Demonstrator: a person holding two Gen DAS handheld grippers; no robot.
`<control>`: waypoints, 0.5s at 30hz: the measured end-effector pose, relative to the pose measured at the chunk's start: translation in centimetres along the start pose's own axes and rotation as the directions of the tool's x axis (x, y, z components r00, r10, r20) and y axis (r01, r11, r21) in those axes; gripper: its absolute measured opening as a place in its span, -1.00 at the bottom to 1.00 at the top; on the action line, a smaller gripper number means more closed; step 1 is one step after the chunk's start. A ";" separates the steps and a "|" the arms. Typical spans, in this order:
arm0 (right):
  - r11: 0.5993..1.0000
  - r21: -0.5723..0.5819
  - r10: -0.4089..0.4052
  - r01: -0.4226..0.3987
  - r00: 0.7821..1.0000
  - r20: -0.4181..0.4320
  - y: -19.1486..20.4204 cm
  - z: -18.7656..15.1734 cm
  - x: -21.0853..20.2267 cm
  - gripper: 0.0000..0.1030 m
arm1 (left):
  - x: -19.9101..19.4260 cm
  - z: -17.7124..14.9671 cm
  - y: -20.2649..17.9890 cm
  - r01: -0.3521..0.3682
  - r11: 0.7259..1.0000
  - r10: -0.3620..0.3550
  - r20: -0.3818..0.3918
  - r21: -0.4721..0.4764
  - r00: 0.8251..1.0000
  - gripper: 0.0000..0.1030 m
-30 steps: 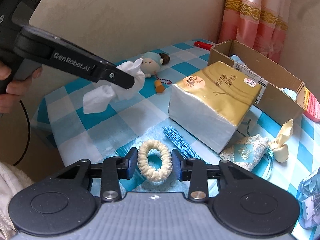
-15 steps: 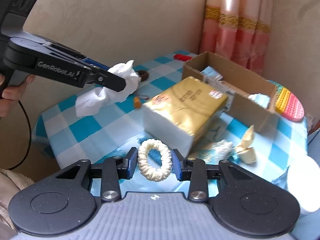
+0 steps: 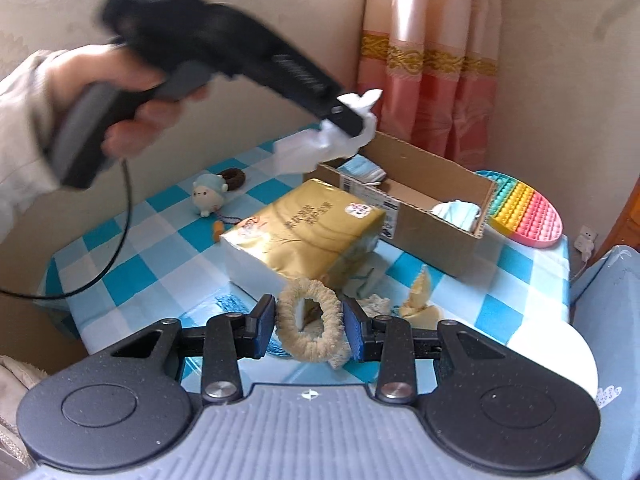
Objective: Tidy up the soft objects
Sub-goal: 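Carry the white cloth into the cardboard box and open the left gripper while the right gripper lifts the ring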
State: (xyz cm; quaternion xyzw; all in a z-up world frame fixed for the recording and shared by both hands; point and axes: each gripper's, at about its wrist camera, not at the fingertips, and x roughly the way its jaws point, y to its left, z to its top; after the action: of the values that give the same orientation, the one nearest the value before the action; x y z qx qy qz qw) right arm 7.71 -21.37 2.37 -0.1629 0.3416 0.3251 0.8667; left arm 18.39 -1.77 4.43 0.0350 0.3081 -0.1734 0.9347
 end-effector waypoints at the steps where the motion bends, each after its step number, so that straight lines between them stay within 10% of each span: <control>1: 1.000 0.002 -0.004 0.004 1.000 -0.001 -0.1 0.0 -0.1 -0.19 | 0.8 0.6 0.0 0.005 1.000 -0.005 -0.006 0.004 1.000 -0.44; 7: 1.000 0.011 -0.026 0.026 1.000 0.002 -0.6 0.0 -0.8 -0.19 | 5.0 3.0 0.4 -0.015 1.000 0.014 -0.023 -0.012 1.000 -0.29; 11: 0.999 0.017 -0.032 0.032 0.999 0.004 -0.8 0.1 -0.9 -0.19 | 6.2 3.3 0.4 -0.099 0.995 0.099 0.007 0.001 0.995 0.58; 15: 0.999 0.021 -0.037 0.037 0.999 0.011 -1.0 0.3 -1.0 -0.19 | 4.9 2.6 0.6 -0.087 0.996 0.088 0.012 -0.011 0.996 0.71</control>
State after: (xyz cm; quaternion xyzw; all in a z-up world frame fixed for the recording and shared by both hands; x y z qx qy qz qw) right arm 7.93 -22.43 3.33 -0.1582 0.3371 0.3065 0.8760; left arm 23.76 -3.11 3.61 0.0426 0.3013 -0.1310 0.9435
